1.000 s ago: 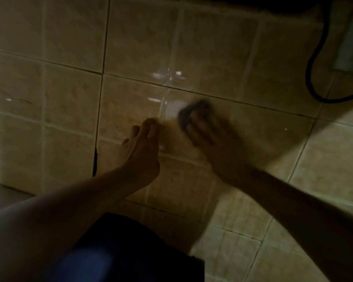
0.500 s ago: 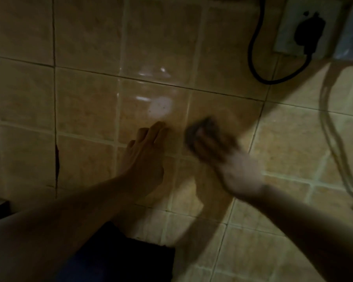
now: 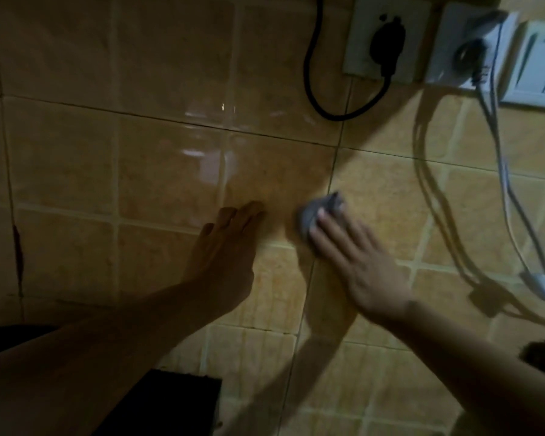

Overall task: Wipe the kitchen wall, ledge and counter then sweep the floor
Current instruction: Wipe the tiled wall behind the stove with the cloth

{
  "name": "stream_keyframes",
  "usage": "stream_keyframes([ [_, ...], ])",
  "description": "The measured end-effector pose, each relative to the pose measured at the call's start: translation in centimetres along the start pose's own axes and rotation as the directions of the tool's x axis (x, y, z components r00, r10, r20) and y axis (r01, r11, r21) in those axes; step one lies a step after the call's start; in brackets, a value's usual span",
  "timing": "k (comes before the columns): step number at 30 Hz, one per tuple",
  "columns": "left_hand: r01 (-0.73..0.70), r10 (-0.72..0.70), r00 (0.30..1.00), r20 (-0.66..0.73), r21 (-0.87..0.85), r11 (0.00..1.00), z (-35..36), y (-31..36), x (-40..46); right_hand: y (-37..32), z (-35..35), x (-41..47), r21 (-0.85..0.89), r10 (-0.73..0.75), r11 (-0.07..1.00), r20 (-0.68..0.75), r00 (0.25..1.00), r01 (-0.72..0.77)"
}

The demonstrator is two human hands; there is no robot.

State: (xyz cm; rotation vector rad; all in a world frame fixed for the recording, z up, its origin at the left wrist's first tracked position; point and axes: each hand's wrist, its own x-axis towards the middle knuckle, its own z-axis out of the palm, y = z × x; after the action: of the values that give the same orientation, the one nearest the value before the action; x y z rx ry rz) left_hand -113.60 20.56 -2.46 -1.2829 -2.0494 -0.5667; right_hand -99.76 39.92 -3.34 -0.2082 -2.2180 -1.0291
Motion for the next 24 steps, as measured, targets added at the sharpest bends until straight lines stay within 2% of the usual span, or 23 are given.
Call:
stream_keyframes([
  [2,-0.023,0.020,0.999,0.048,0.049,0.999,0.2,0.4,-0.5,0.1,0.9,-2.3,-0.034,-0.170,0.984,0.074,0.983,0.173],
  [4,-0.028,0.024,0.998,0.058,0.067,0.997,0.0,0.0,-0.5,1.1,0.3,-1.4,-0.031,-0.200,0.979,0.085,0.976,0.203],
  [6,0.006,-0.009,0.998,0.055,0.057,0.998,-0.4,-0.8,-0.4,1.3,-1.1,1.4,0.045,-0.091,0.995,0.043,0.995,0.089],
  [8,0.025,-0.028,0.998,0.062,0.052,0.998,-0.7,-1.7,-0.7,0.6,-2.1,4.0,0.132,0.090,0.987,-0.001,0.996,-0.089],
  [10,0.029,-0.035,0.995,0.089,0.070,0.997,-0.6,-2.4,-1.4,-1.1,-1.7,4.6,0.161,0.170,0.974,-0.042,0.985,-0.161],
  [11,0.034,-0.043,0.993,0.107,0.087,0.996,-0.4,-2.7,-1.8,-2.3,-1.0,3.8,0.173,0.128,0.978,-0.044,0.991,-0.119],
  [13,0.044,-0.061,0.988,0.138,0.127,0.991,0.1,-3.4,-3.0,-5.2,1.5,1.1,0.168,-0.131,0.977,-0.013,0.991,0.131],
  [15,0.053,-0.079,0.982,0.171,0.148,0.988,0.5,-3.8,-3.9,-7.6,3.6,-1.7,0.117,-0.420,0.904,0.055,0.906,0.412],
  [17,0.054,-0.089,0.973,0.212,0.166,0.985,0.6,-4.3,-4.6,-8.3,4.6,-2.4,0.101,-0.512,0.857,0.059,0.857,0.505],
  [19,0.037,-0.080,0.968,0.240,0.177,0.984,0.7,-4.8,-5.0,-7.7,4.1,-0.7,0.105,-0.469,0.878,0.008,0.883,0.466],
  [22,0.048,-0.090,0.965,0.247,0.173,0.984,0.3,-5.8,-5.0,-7.2,1.4,3.8,0.173,-0.227,0.956,-0.070,0.971,0.236],
  [24,0.077,-0.133,0.953,0.274,0.204,0.976,0.1,-6.4,-4.9,-8.1,0.6,5.3,0.210,-0.108,0.970,-0.098,0.989,0.126],
])
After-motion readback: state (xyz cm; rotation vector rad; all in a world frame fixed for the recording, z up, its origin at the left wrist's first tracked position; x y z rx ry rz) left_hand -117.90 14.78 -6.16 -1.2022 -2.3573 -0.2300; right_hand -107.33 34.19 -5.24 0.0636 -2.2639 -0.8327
